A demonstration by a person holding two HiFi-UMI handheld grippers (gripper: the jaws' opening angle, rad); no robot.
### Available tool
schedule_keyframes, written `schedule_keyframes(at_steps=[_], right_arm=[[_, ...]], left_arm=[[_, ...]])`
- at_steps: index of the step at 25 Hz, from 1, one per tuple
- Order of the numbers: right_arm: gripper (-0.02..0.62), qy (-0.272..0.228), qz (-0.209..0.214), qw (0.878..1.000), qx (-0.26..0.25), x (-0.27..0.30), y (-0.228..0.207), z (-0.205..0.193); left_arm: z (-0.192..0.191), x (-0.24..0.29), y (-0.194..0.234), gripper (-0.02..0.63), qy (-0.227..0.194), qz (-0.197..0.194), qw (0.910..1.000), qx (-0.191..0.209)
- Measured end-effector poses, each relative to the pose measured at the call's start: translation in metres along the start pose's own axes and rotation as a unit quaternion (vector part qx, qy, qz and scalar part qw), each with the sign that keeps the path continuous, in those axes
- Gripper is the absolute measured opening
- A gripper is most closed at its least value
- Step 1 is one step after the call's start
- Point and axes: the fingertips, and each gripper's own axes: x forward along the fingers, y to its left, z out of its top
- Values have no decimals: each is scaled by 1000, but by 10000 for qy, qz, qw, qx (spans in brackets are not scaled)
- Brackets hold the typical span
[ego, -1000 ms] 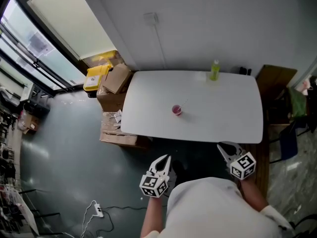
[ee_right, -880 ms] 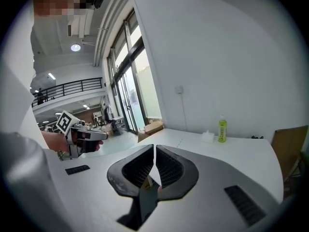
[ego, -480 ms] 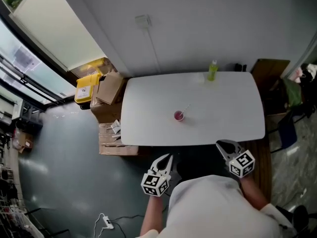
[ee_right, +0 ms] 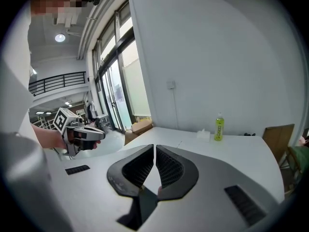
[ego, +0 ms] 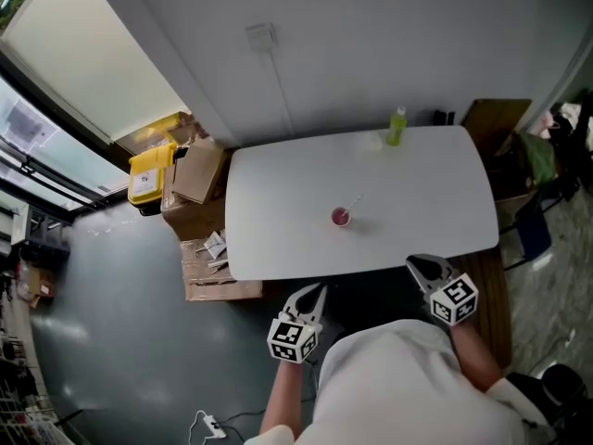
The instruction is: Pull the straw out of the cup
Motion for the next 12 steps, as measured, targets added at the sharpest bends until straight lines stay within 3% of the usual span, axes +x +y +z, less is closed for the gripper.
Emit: schedule_keyframes(at_steps=[12], right_arm=[[41, 173, -77, 9998, 9, 11, -5, 3]], left_arm=[[5, 18, 14, 1, 15, -95, 9999, -61]])
